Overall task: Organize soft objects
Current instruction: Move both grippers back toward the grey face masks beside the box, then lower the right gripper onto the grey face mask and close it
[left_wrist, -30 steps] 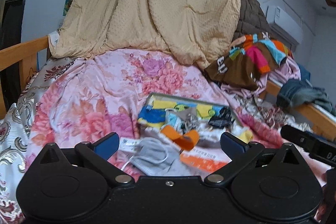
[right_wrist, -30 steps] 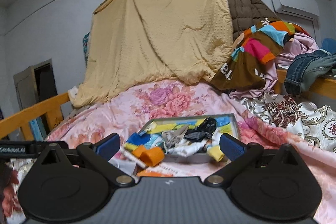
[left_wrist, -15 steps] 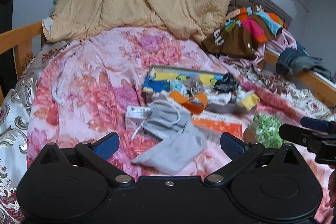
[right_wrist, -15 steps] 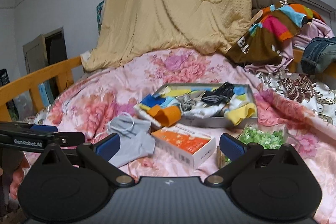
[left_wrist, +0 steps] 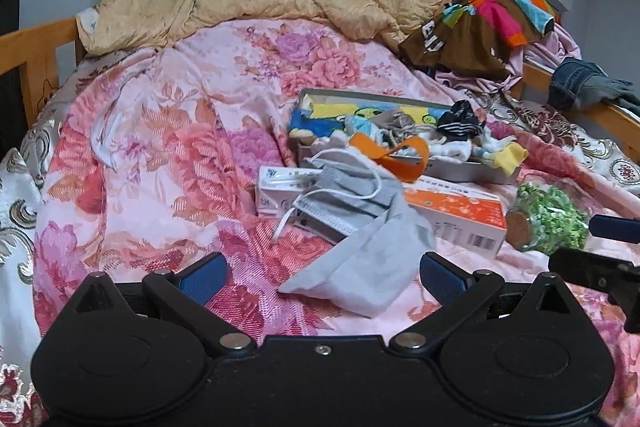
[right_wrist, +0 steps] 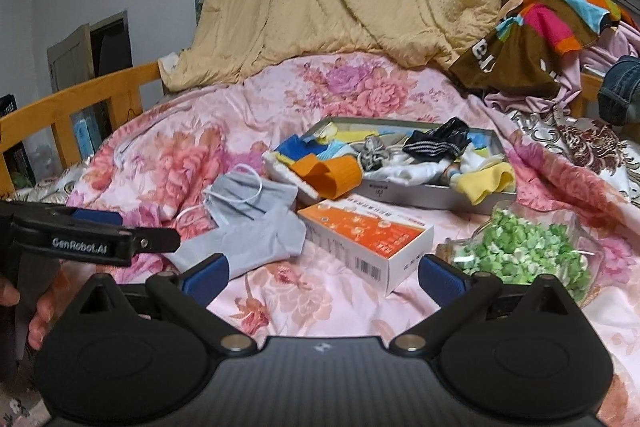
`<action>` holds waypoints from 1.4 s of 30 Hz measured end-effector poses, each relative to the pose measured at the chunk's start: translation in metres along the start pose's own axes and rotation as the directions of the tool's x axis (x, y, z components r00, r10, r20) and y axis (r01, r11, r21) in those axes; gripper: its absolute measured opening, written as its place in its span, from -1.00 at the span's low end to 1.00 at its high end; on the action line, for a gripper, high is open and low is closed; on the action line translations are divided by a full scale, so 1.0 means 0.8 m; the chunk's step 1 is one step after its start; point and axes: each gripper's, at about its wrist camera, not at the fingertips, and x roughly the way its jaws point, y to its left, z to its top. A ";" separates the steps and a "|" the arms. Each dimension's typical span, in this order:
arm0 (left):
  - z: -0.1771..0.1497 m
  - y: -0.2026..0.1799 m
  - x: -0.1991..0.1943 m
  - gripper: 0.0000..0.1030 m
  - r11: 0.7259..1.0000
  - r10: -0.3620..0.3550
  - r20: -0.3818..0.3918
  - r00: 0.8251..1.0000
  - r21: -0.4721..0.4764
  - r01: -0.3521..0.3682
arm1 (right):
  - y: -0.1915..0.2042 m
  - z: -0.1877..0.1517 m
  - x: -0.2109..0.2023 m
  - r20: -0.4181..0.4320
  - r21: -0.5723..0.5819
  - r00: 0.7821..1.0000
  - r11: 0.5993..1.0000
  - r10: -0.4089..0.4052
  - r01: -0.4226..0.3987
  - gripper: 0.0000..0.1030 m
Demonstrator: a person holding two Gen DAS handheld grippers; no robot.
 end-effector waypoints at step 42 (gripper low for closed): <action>0.038 0.054 0.139 0.98 0.945 -0.220 0.041 0.975 -0.237 0.224 | 0.050 -0.015 0.107 0.032 -0.231 0.982 0.957 0.186 -0.174 0.99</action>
